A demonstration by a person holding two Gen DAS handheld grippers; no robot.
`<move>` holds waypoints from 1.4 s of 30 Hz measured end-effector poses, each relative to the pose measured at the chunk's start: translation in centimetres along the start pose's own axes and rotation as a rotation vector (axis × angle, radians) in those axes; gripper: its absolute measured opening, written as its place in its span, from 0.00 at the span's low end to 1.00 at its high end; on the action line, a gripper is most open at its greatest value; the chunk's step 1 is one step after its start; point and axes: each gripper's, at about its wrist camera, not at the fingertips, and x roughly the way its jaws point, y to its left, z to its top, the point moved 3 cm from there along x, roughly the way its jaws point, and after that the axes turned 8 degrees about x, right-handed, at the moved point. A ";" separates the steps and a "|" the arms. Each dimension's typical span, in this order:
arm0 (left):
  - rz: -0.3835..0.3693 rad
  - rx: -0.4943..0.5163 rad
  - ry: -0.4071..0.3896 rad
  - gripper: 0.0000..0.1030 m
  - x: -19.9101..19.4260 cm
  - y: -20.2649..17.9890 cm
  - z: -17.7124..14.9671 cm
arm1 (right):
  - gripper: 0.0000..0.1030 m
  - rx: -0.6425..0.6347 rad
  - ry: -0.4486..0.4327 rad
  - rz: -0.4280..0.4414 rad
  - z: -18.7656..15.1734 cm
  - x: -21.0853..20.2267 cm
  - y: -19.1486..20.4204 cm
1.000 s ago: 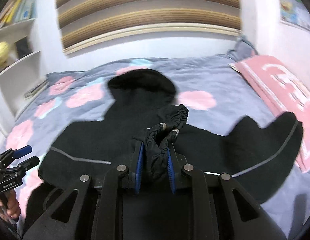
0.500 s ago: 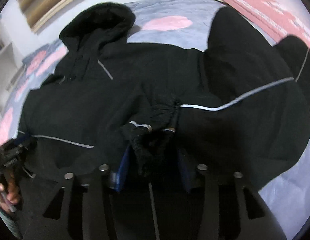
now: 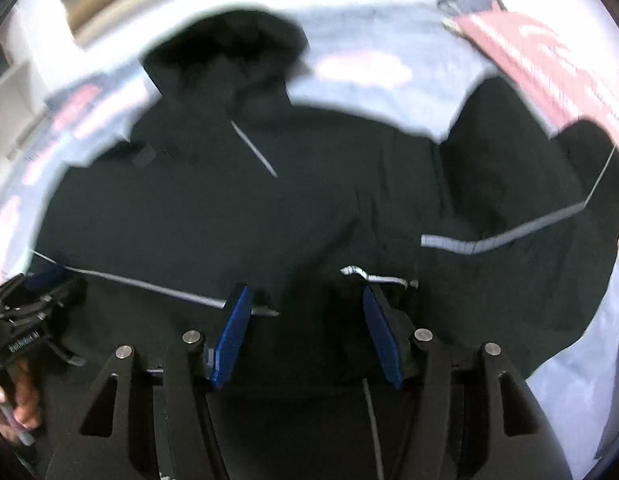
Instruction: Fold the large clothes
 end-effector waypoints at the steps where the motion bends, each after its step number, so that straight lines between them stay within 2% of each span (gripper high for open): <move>1: 0.010 0.007 -0.009 0.63 -0.1 -0.2 0.0 | 0.59 -0.007 -0.006 -0.001 -0.3 0.2 0.1; 5: 0.045 0.030 -0.029 0.64 -0.2 -0.7 -0.2 | 0.63 -0.033 -0.049 -0.008 -1.0 0.2 0.4; 10: 0.061 0.049 -0.012 0.64 -1.0 -1.1 0.7 | 0.67 -0.036 -0.057 0.039 -1.0 -0.7 0.2; 15: 0.013 0.075 -0.018 0.64 -4.1 -3.6 4.3 | 0.67 0.033 -0.038 0.149 1.5 -3.9 -1.4; 18: -0.025 0.087 -0.042 0.64 -6.0 -5.8 7.3 | 0.67 0.080 -0.044 0.153 3.5 -6.7 -4.0; 22: -0.085 0.084 -0.025 0.64 -6.4 -9.5 11.1 | 0.68 0.154 -0.058 0.112 6.5 -10.5 -9.8; 25: -0.139 0.083 0.005 0.64 -6.0 -12.7 13.5 | 0.68 0.234 -0.071 0.062 8.9 -12.6 -16.1; 27: -0.162 0.093 0.019 0.64 -5.6 -14.9 14.4 | 0.73 0.296 -0.096 0.018 10.5 -13.4 -20.8; 28: -0.170 0.100 0.024 0.64 -5.5 -15.8 14.6 | 0.82 0.331 -0.110 -0.009 11.3 -13.6 -23.3; 29: -0.178 0.115 0.032 0.64 -5.3 -17.0 15.0 | 0.86 0.361 -0.123 -0.032 12.0 -13.7 -25.5; 30: -0.180 0.129 0.038 0.64 -5.0 -18.1 15.5 | 0.86 0.390 -0.133 -0.052 12.6 -13.6 -27.7; 34: -0.201 0.158 0.055 0.64 -3.4 -21.2 16.7 | 0.86 0.507 -0.124 -0.085 14.5 -11.7 -35.3; 37: -0.205 0.161 0.078 0.64 -1.2 -23.1 17.1 | 0.86 0.590 -0.106 -0.081 15.1 -9.3 -39.4; 42: -0.219 0.164 0.150 0.64 1.7 -25.4 16.2 | 0.85 0.689 -0.043 -0.011 15.7 -4.4 -42.7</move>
